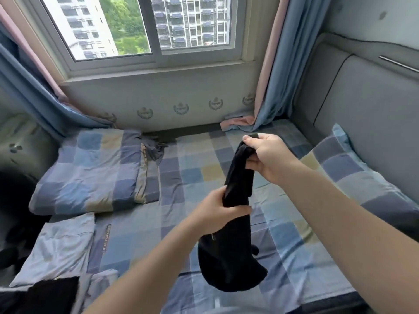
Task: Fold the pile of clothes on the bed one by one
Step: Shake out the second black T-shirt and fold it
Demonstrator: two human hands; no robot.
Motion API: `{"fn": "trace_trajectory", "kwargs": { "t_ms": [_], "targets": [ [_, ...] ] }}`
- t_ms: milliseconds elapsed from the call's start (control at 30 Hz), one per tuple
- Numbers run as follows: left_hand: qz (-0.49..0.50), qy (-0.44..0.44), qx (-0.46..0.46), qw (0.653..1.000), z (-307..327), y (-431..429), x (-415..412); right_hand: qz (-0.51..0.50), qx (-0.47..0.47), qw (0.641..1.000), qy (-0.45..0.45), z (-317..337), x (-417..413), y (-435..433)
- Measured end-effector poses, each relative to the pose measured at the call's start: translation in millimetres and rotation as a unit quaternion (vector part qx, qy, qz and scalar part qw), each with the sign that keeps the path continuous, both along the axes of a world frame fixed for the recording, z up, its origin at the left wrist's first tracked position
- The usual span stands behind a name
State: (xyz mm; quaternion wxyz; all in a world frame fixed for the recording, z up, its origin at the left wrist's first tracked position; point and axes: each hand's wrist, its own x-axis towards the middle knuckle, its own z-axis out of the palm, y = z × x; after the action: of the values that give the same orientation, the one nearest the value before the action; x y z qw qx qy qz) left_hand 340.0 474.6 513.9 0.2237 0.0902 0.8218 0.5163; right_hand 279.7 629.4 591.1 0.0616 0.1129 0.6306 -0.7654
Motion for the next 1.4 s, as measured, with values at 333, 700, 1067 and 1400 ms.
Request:
{"fn": "trace_trajectory", "kwargs": {
  "t_ms": [333, 700, 1067, 1400],
  "targets": [
    [0.218, 0.068, 0.112, 0.967, 26, -17, -16, -0.063, -0.1, 0.992, 0.047, -30, 17, 57],
    [0.173, 0.024, 0.175, 0.969, 81, -6, -22, 0.158, 0.295, 0.942, 0.035, -135, 72, 29],
    [0.243, 0.371, -0.253, 0.86, 48, -74, -45, 0.102, 0.023, 0.994, 0.01, -70, 63, 35],
    [0.012, 0.109, 0.021, 0.994, -18, -9, 1, 0.046, -0.022, 0.999, 0.012, -12, 53, 36]
  ]
}}
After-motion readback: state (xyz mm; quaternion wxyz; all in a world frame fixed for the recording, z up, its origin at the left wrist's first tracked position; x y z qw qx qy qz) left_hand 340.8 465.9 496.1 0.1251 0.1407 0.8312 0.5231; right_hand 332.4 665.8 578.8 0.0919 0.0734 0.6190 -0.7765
